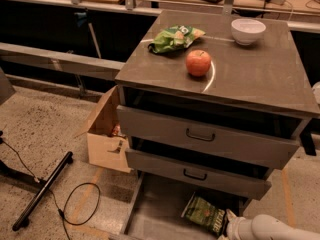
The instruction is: Pick green jalapeno chip bag from bottom drawer and place on counter
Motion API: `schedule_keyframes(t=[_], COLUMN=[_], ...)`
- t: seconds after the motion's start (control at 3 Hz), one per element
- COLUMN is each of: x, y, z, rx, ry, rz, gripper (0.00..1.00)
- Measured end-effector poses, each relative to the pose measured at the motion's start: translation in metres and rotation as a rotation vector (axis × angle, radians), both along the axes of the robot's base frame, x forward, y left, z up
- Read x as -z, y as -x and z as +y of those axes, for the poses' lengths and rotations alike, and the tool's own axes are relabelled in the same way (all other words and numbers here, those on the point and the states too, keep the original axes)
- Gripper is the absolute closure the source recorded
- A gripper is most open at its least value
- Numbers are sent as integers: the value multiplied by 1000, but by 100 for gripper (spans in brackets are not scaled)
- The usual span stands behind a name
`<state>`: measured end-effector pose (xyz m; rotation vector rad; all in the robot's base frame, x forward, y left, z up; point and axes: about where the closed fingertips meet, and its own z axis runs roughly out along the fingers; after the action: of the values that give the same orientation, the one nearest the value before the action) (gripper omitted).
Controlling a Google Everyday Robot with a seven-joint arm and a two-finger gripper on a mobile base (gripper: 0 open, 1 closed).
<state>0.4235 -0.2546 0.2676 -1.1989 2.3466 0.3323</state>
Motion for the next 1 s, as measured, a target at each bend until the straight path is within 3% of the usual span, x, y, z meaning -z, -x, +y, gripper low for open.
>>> schedule_keyframes(t=[0.33, 1.0], x=[32, 93], y=[-19, -69], z=[8, 13], rx=[7, -19], ry=[-20, 1], rz=[-10, -48], gripper=[0, 0])
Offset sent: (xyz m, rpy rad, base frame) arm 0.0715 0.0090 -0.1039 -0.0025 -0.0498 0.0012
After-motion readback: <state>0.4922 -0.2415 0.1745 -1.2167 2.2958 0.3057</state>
